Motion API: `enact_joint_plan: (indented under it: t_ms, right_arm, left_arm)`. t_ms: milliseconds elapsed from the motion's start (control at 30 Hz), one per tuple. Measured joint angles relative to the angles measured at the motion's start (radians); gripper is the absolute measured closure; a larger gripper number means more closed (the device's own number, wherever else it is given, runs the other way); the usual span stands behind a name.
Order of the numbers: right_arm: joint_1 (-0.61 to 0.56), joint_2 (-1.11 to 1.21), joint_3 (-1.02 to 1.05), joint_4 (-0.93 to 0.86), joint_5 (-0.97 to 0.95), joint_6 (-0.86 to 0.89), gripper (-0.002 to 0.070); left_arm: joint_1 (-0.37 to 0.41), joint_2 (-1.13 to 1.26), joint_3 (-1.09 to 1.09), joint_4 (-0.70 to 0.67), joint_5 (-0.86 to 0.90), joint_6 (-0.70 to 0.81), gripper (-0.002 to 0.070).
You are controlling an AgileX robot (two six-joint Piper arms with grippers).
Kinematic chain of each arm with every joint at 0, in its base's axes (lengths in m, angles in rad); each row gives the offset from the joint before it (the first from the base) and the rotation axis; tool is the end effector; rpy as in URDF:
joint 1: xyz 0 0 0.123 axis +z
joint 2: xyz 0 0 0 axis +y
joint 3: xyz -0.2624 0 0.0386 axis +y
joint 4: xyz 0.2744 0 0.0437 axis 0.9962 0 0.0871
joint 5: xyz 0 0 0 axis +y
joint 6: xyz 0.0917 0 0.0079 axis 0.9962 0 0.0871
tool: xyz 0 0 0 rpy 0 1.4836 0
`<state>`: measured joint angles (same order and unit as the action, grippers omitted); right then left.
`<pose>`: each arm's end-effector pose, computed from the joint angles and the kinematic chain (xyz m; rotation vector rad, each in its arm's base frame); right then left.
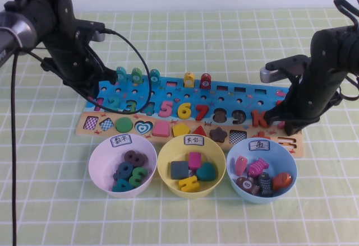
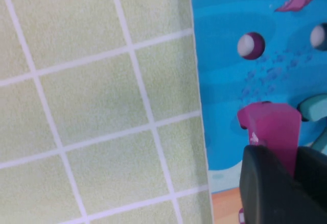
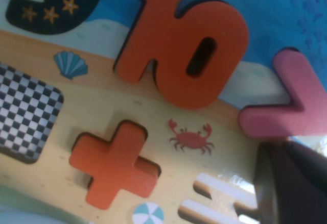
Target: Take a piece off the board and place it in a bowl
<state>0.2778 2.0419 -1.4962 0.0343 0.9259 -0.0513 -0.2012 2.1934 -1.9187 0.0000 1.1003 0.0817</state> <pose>0.4106 0.1197 0.1438 -0.4583 2.9231 0.0744 0.4761 -0.0971 0.1929 0.4031 2.8305 -0.0243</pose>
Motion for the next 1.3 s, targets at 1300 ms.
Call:
enact_joint_plan:
  t_ms: [1300]
  right_arm:
    - [0.0, 0.0, 0.0, 0.008, 0.0, 0.0, 0.0695]
  left_arm:
    - [-0.428, -0.331, 0.211, 0.045, 0.135, 0.186, 0.061]
